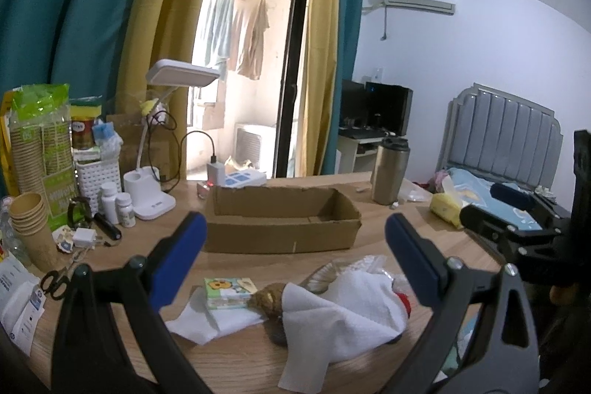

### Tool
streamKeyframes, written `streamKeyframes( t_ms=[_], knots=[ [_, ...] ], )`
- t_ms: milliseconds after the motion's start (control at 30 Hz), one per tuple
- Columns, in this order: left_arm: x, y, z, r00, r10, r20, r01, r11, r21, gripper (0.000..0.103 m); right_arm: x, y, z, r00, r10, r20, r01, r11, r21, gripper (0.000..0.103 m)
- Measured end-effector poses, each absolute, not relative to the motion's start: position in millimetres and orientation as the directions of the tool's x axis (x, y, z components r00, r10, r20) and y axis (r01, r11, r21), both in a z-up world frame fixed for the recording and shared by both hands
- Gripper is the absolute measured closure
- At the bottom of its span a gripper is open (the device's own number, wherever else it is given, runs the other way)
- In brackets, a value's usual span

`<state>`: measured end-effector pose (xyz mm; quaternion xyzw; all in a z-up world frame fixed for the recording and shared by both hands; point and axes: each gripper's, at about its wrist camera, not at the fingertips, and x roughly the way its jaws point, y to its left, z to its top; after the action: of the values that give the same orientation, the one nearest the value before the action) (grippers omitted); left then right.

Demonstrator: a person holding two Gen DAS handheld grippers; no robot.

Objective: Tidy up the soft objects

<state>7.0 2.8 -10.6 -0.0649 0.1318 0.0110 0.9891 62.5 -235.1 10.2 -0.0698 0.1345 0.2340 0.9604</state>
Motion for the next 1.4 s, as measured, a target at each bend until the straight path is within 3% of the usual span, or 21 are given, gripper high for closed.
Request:
streamKeyframes(
  t_ms=[1400],
  knots=[
    [7.2, 2.0, -14.4, 0.958, -0.024, -0.286, -0.020, 0.989, -0.149, 0.004, 60.0, -230.9, 1.6, 0.845, 0.439, -0.304, -0.480, 0.874, -0.070, 0.004]
  ],
)
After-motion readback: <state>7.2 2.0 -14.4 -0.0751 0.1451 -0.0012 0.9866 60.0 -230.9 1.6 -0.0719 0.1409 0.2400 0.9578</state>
